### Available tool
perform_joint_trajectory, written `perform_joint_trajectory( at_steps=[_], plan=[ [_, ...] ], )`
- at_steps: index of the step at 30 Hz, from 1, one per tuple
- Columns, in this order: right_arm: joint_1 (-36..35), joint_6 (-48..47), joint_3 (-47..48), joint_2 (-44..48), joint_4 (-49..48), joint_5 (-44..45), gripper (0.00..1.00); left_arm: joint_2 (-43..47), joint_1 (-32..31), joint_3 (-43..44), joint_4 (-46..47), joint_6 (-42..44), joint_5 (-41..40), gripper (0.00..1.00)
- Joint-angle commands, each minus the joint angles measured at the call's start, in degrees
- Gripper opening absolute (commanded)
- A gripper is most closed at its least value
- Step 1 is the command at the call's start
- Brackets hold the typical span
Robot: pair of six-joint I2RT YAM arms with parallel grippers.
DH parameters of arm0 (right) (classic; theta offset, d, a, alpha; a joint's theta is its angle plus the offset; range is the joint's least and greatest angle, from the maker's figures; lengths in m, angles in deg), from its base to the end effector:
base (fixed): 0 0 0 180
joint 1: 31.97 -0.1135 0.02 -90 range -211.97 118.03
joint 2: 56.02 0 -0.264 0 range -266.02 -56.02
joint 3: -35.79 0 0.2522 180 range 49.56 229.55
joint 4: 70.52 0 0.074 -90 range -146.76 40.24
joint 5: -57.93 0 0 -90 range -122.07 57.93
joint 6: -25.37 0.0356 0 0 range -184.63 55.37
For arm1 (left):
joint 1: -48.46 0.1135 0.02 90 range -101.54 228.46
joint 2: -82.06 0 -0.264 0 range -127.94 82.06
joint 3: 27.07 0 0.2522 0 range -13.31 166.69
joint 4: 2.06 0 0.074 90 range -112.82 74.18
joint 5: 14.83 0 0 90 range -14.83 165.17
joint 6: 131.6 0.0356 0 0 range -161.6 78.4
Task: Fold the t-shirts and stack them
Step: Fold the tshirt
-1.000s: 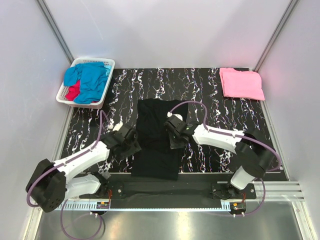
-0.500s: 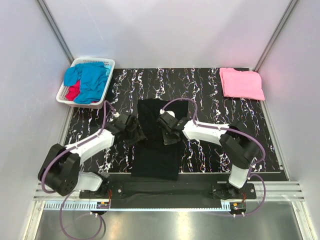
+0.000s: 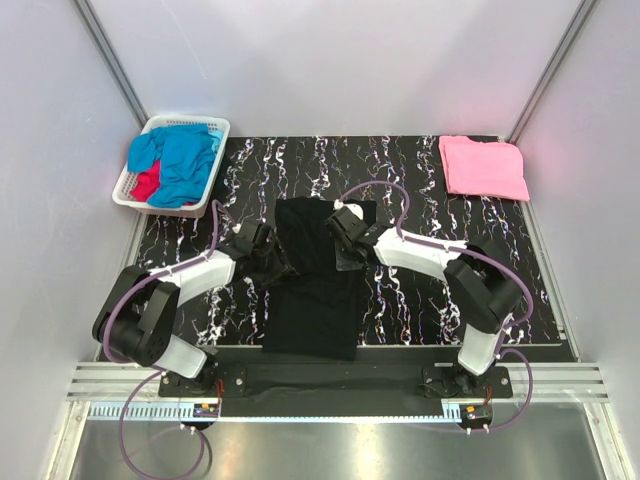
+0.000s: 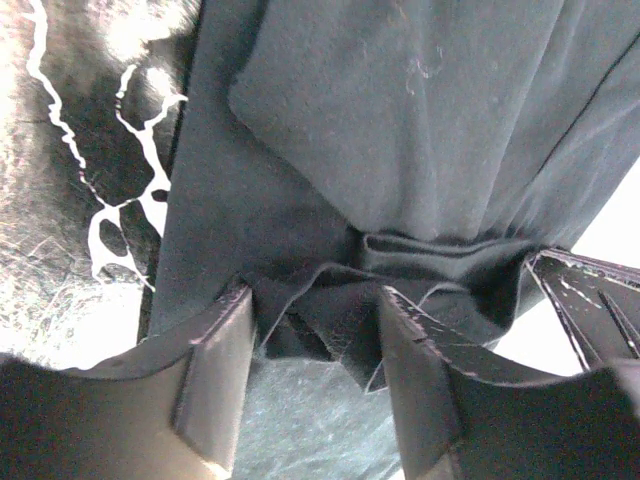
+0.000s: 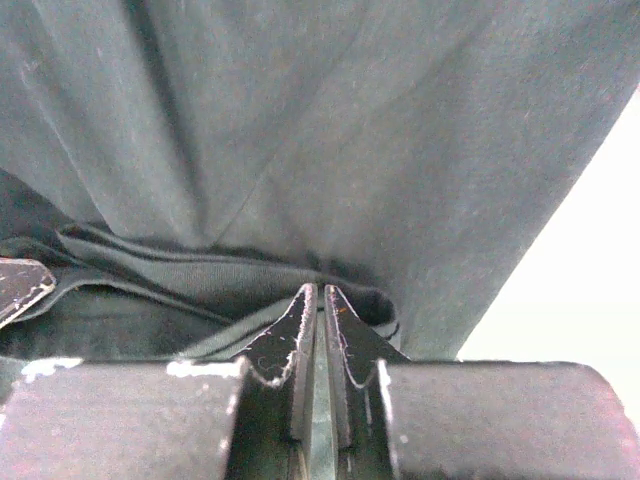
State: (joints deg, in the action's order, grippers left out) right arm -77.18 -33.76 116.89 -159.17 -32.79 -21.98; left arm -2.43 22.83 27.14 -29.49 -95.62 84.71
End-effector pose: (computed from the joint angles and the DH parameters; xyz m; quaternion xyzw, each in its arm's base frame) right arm 0.2642 0.2573 0.1817 -0.0973 0.9570 0.0931 0.2568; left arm 0.2415 -0.1224 0.1569 -0.2123 0.9337 -0.2388 0.1617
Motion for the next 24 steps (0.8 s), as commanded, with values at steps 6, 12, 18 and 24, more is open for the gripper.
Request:
perform_joint_trajectory(
  at_steps=[6, 12, 18, 24],
  plan=[
    [1.8, -0.5, 1.8, -3.2, -5.3, 2.6, 0.11, 1.6, 0.9, 1.5, 7.4, -3.3, -9.4, 0.53],
    [2.6, 0.1, 0.2, -4.2, -6.6, 5.4, 0.11, 1.3, 1.1, 3.2, 5.9, -5.0, -16.5, 0.52],
    [3.2, 2.6, -2.0, -3.2, -5.5, 13.5, 0.10, 1.0, 1.1, 5.4, 3.0, -5.7, -21.6, 0.52],
    [3.3, 3.6, -0.7, -2.9, -2.9, 18.7, 0.08, 1.8, 1.1, 7.4, 1.8, -3.9, -23.3, 0.52]
  ],
)
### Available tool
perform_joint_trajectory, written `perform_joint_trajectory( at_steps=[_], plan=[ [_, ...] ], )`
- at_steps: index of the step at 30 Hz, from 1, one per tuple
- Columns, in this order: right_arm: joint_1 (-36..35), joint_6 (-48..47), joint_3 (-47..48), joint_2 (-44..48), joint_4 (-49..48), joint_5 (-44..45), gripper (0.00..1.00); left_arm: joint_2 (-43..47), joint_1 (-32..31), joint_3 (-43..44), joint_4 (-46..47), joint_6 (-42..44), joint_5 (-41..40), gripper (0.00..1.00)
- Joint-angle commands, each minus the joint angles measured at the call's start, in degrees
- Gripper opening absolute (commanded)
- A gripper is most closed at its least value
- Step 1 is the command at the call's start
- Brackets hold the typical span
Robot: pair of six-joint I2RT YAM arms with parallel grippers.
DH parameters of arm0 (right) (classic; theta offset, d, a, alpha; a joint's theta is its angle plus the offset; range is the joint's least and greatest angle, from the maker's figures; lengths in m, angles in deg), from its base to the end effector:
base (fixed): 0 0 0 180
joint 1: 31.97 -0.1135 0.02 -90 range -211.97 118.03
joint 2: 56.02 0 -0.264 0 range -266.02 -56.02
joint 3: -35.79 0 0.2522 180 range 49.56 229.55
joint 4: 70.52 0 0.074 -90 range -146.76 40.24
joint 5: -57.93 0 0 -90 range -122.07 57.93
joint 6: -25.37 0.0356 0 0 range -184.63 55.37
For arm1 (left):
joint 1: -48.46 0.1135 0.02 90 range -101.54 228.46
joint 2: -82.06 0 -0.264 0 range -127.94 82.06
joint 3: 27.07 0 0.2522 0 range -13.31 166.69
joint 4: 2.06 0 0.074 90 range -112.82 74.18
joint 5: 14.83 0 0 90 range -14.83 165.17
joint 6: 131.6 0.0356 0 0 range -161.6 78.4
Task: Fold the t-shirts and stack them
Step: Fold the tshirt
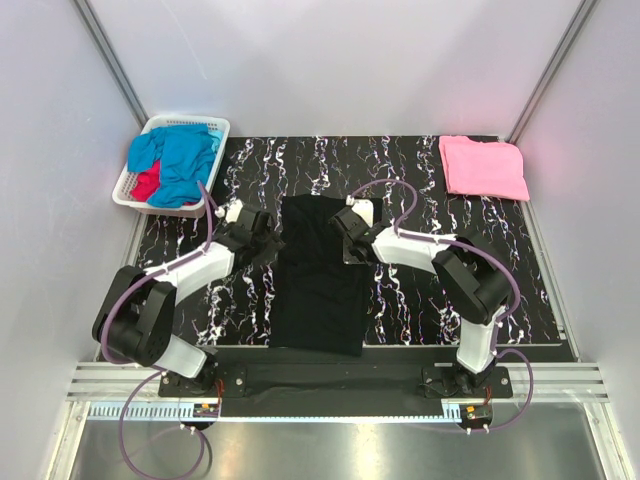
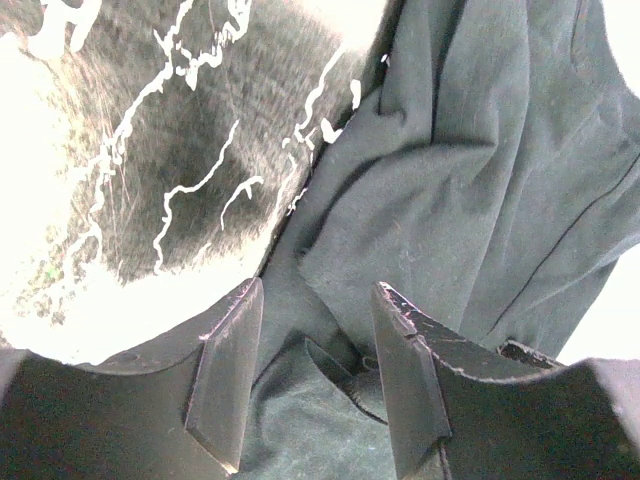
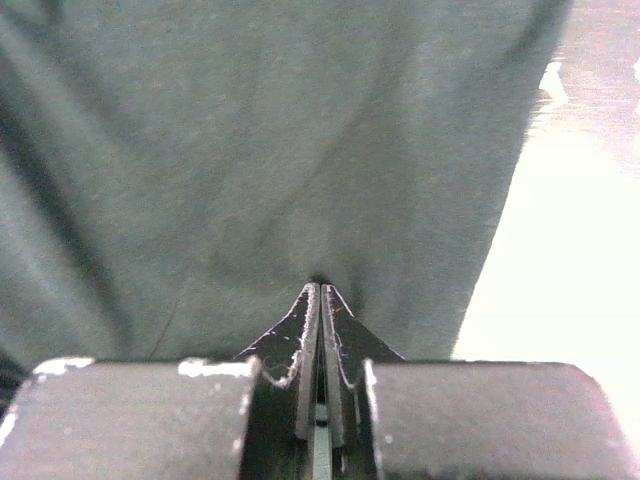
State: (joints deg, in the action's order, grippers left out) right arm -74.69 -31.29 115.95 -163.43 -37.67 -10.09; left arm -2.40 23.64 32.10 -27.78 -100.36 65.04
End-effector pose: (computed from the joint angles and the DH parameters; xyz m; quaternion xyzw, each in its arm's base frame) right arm 0.2857 0.2457 0.1572 -0.0285 0.9493 0.0109 0.3129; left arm 0.2669 -0.1165 0.1838 -0.3022 0.8895 -0.1595 0.3033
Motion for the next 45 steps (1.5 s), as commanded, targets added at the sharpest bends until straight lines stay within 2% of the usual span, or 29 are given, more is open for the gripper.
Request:
perform_joint_trajectory(
  at_steps=[1, 3, 5, 6, 7, 8, 11, 12, 16, 19, 24, 28, 31, 37, 45],
  plan=[
    [0.8, 0.3, 0.3, 2.2, 2.0, 5.6, 0.08, 2.2, 0.3, 2.6, 0.1, 1.4, -2.8, 0.52],
    [0.8, -0.4, 0.7, 3.5, 1.7, 4.0, 0.09, 3.6, 0.3, 3.5, -0.1, 4.3, -1.0, 0.52],
    [0.8, -2.1, 0.8, 6.7, 1.6, 1.7, 0.15, 5.3, 0.3, 4.7, -3.1, 6.6, 2.2, 0.53],
    [0.8, -2.6, 0.4, 9.9, 1.6, 1.4, 0.21, 6.1, 0.3, 4.7, -4.3, 7.4, 3.3, 0.54],
    [0.9, -2.7, -0.1, 11.7, 1.7, 1.2, 0.35, 7.0, 0.3, 4.3, -5.1, 8.2, 5.4, 0.54],
    [0.8, -3.0, -1.5, 13.5, 1.8, 1.0, 0.43, 8.6, 0.3, 2.4, -6.0, 8.9, 6.1, 0.54],
    [0.8, -1.7, -6.7, 20.8, 3.1, 0.9, 0.60, 16.2, 1.3, -4.4, -6.1, 8.1, 9.2, 0.58],
    [0.8, -0.1, -8.5, 24.4, 3.5, 0.7, 0.61, 20.9, 1.8, -6.3, -6.0, 7.4, 11.3, 0.59],
    [0.5, 5.0, -18.5, 32.6, 3.2, -6.0, 0.63, 30.1, 2.6, -14.5, -5.3, 3.6, 16.4, 0.61],
    [-1.7, 8.2, -24.4, 36.0, 3.3, -6.6, 0.64, 33.4, 2.5, -17.7, -8.1, 2.2, 17.8, 0.61],
    [-4.0, 11.6, -29.4, 39.3, 4.0, -8.7, 0.63, 33.9, 2.5, -18.0, -13.6, 3.3, 18.2, 0.61],
    [-4.7, 13.9, -31.7, 44.2, 5.6, -14.0, 0.62, 31.5, 2.5, -15.1, -25.2, 4.6, 16.5, 0.61],
    [-6.2, 16.4, -33.8, 48.1, 7.0, -16.7, 0.61, 31.9, 2.5, -15.7, -28.9, 4.2, 16.3, 0.60],
    [-9.0, 19.8, -38.6, 50.4, 6.8, -20.6, 0.61, 35.8, 2.1, -22.1, -31.1, 3.3, 17.4, 0.58],
    [-14.8, 24.1, -41.3, 47.7, 2.1, -21.8, 0.60, 38.7, -1.2, -23.7, -31.4, 0.2, 18.7, 0.56]
  ],
)
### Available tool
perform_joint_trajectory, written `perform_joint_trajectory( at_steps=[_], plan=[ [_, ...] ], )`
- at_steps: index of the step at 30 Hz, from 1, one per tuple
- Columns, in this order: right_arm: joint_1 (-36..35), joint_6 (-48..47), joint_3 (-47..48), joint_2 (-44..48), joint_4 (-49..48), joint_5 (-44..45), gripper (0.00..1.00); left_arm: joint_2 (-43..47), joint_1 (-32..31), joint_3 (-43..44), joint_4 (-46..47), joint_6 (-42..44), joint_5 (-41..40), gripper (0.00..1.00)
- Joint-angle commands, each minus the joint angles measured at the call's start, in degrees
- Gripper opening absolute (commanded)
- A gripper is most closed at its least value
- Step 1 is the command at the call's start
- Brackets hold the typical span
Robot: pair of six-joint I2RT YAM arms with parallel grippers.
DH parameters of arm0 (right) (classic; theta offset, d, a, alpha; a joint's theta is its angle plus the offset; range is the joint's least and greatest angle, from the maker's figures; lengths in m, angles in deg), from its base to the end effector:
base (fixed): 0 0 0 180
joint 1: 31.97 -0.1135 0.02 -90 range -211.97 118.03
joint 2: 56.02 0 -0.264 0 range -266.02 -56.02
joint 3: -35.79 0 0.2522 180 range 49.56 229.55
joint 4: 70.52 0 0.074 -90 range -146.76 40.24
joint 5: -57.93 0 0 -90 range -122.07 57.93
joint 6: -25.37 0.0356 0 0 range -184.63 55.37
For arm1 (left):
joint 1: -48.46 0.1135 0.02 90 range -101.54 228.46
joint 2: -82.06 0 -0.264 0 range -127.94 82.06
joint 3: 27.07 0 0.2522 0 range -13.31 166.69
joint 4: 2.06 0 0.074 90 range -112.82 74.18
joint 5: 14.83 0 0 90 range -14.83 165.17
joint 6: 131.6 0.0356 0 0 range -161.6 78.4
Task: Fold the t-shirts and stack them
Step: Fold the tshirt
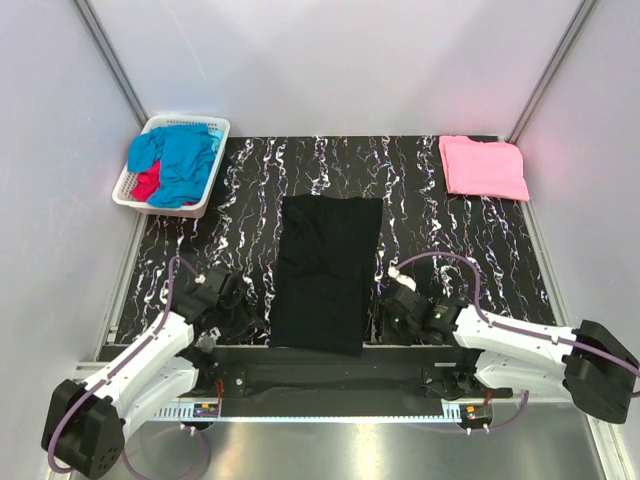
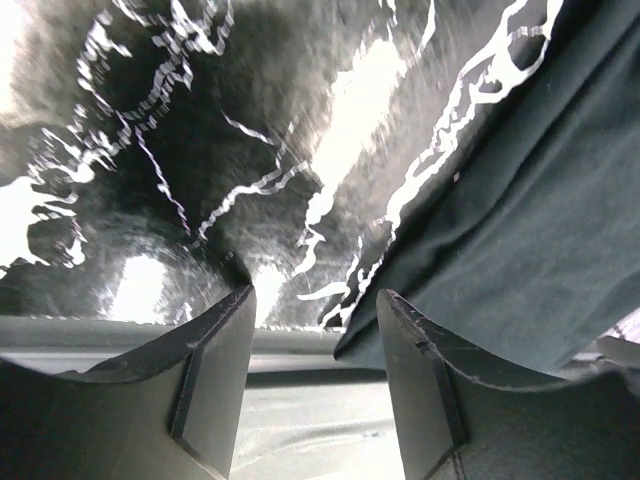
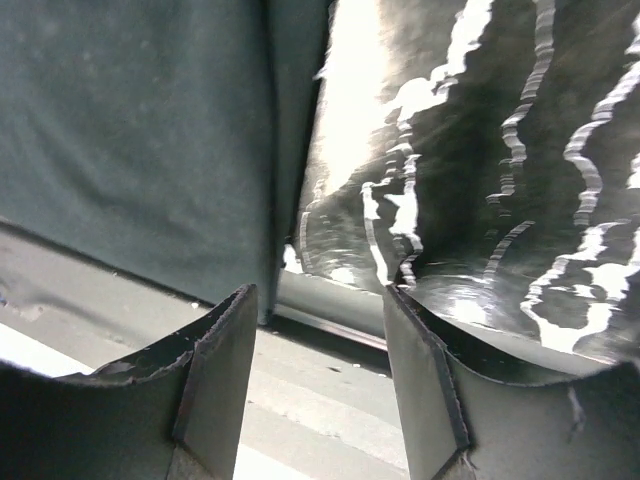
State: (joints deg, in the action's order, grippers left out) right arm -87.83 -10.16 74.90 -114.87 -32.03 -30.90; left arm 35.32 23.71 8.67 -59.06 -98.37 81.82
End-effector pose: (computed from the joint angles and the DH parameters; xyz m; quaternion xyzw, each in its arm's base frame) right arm 0.1008 0.1473 0.1611 -0.0089 0.9617 0.2190 0.1644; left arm 0.1142 -0.0572 0.1562 -0.2596 0.9450 -0.1675 0.1071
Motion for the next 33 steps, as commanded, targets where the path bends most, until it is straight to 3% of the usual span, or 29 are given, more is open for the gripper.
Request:
perform_joint_trajectory(
  at_steps=[1, 11, 33],
  plan=[
    [-2.2, 3.2, -0.7, -1.3, -5.3, -1.0, 0.60, 0.9, -2.4, 0.0, 0.0, -2.1, 1.9, 0.56],
    [-7.2, 4.1, 0.5, -9.4, -12.1, -1.8, 0.60, 0.4, -8.2, -0.2, 4.9, -3.3, 3.9, 0.57],
    [-7.5, 3.5, 4.2, -12.8, -14.3, 2.1, 0.57, -7.7, -15.8, 0.4, 10.3, -6.4, 4.2, 0.49]
  ],
)
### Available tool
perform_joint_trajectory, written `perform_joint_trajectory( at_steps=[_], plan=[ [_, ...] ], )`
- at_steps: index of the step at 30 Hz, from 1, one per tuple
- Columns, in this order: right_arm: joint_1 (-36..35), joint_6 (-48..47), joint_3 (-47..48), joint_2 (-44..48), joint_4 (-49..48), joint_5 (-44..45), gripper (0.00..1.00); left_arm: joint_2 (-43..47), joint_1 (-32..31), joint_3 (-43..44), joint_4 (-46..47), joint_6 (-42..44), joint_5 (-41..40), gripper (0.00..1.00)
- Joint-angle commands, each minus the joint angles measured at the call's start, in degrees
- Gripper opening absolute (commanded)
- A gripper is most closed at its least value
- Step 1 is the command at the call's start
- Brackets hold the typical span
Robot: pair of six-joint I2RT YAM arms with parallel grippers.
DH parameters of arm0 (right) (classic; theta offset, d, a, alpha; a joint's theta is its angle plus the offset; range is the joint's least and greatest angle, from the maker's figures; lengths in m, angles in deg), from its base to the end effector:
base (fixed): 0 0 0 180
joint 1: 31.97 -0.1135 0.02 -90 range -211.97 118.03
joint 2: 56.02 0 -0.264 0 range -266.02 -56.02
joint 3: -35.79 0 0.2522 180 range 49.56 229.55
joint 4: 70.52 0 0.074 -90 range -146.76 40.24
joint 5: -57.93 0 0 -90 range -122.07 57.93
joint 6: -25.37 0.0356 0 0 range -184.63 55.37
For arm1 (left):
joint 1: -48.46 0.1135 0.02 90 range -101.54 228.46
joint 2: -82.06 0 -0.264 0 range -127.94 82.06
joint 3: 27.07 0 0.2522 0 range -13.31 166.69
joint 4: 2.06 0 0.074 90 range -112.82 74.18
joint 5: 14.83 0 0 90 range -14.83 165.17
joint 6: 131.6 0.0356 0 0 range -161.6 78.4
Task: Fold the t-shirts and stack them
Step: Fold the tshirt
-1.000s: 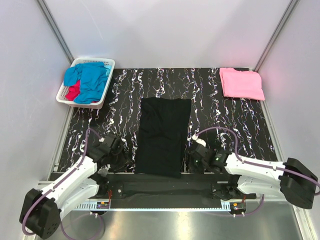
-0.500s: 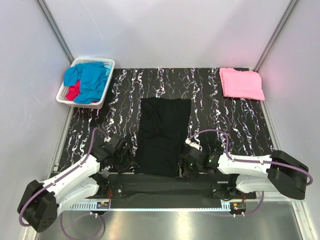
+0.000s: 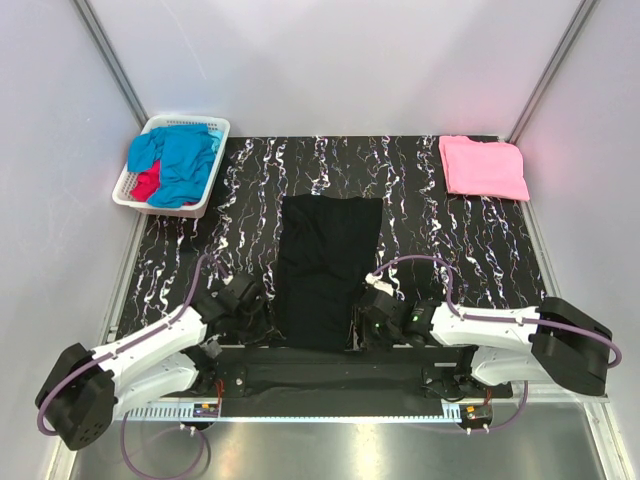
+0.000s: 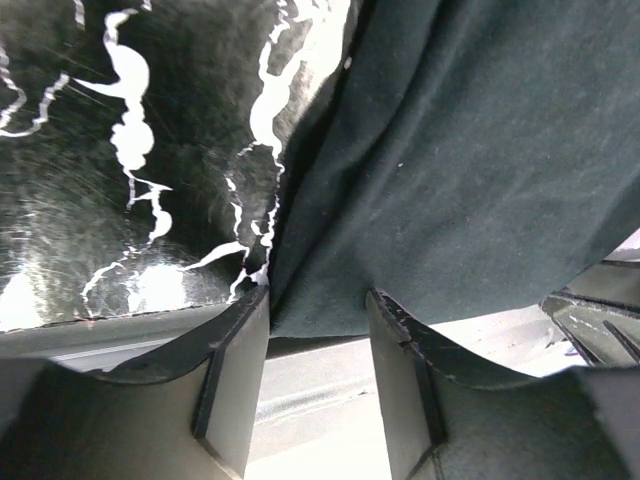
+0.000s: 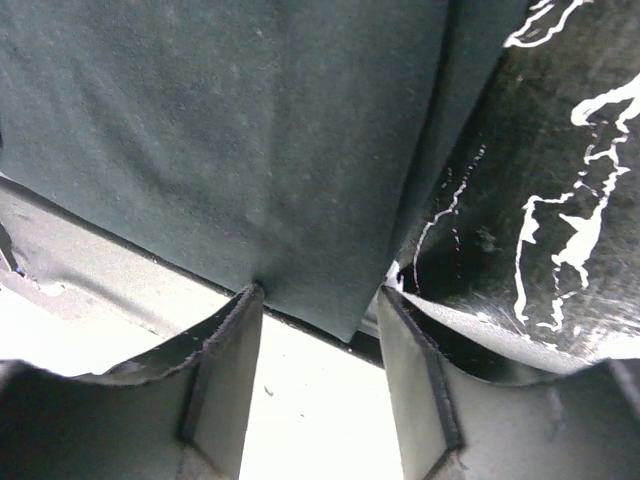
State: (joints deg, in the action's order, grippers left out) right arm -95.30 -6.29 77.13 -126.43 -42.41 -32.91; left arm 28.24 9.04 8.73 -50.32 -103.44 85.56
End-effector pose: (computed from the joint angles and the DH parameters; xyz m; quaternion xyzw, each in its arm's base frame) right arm 0.0944 0.1891 0.1476 -0.0438 0.9582 0.2501 0.1315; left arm 0.1101 -0.0988 0.1488 -0.1712 0.9597 -0.2144 0.0613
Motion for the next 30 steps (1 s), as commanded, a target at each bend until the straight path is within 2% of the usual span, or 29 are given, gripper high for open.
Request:
perform_joint_trajectory(
  at_steps=[1, 9, 11, 13, 14, 15, 16, 23, 30],
  plan=[
    [-0.1, -0.4, 1.9, -1.4, -4.1, 4.0, 0.55, -0.8, -1.4, 0.3, 1.8, -1.5, 0.4, 0.48],
    [-0.1, -0.1, 2.0, -1.0, -3.5, 4.0, 0.46, -3.3, -3.1, 0.8, 2.9, -2.1, -0.1, 0.36],
    [-0.1, 0.1, 1.8, -0.8, -3.0, 4.2, 0.43, -3.7, -3.4, 1.0, 2.9, -2.1, -0.5, 0.26],
    [-0.1, 0.1, 2.0, -0.6, -2.3, 4.4, 0.31, -4.0, -3.6, 1.2, 2.9, -2.3, -0.6, 0.14],
    [-0.1, 0.3, 2.0, -0.7, -1.8, 4.4, 0.21, -4.0, -3.7, 1.3, 3.0, -2.3, -0.8, 0.08],
    [-0.2, 0.2, 2.2, -0.7, -1.3, 4.6, 0.05, -4.2, -4.0, 1.5, 2.9, -2.5, -0.9, 0.03],
    [-0.2, 0.3, 2.7, -0.7, -0.8, 4.7, 0.00, -4.3, -4.3, 1.6, 2.9, -2.5, -1.1, 0.00],
    [-1.4, 0.6, 4.9, 0.9, 4.6, 7.3, 0.00, -2.8, -8.7, 2.3, 1.6, -5.8, -3.7, 0.00],
    [-4.2, 2.4, 7.9, 5.2, 13.3, 11.6, 0.00, -1.2, -18.9, 6.6, -5.4, -13.0, -10.2, 0.00]
  ],
)
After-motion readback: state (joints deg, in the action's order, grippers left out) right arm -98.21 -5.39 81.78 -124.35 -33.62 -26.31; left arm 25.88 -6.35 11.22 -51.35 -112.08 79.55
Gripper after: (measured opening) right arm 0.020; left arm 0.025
